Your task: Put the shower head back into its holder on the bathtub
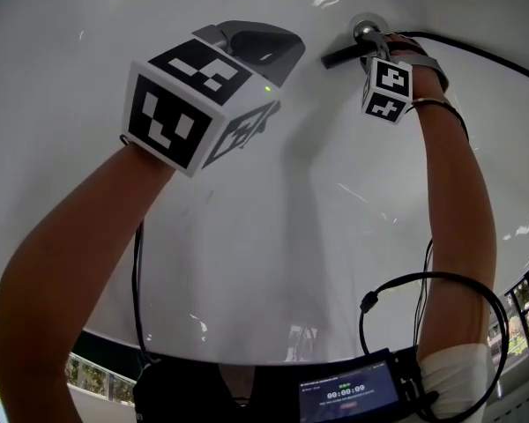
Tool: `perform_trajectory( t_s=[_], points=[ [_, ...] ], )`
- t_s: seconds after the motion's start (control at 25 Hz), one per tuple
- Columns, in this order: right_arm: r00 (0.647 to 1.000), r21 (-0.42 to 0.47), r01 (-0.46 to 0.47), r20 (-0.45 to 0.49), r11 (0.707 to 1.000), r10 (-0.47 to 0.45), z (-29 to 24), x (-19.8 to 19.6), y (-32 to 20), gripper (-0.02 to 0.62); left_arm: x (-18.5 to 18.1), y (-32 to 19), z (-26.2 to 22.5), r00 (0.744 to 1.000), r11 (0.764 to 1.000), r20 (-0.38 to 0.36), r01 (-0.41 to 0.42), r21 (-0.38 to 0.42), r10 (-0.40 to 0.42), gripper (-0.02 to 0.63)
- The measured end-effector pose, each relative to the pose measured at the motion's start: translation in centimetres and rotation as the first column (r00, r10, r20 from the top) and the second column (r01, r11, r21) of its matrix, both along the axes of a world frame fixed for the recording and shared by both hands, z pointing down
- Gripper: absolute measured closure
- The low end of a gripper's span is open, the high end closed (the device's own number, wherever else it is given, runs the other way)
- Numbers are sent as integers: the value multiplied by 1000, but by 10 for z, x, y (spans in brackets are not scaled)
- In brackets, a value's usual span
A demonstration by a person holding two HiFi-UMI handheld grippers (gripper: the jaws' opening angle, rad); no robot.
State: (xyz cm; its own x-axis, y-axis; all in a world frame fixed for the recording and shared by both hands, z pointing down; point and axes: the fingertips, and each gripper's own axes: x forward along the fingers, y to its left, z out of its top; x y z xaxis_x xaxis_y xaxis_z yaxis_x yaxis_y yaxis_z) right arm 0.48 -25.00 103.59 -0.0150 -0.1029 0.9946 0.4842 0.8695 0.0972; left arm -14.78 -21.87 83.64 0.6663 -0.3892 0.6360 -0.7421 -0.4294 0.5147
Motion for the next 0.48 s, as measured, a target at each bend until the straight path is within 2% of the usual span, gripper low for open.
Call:
perform_trajectory(
  t_s=[0.32,0.4,0.48],
  points=[
    [988,-5,118,-95,993,-118,17,3,7,446,7,14,6,1000,1000,-18,-20,-10,20,589],
    [989,-2,122,-89,993,-122,15,1,11,459,5,17,6,1000,1000,-10,-17,-18,17,589],
    [995,42,97,-34,994,-96,7,-3,12,463,4,21,3,1000,999,9,-30,-24,30,589]
  ],
)
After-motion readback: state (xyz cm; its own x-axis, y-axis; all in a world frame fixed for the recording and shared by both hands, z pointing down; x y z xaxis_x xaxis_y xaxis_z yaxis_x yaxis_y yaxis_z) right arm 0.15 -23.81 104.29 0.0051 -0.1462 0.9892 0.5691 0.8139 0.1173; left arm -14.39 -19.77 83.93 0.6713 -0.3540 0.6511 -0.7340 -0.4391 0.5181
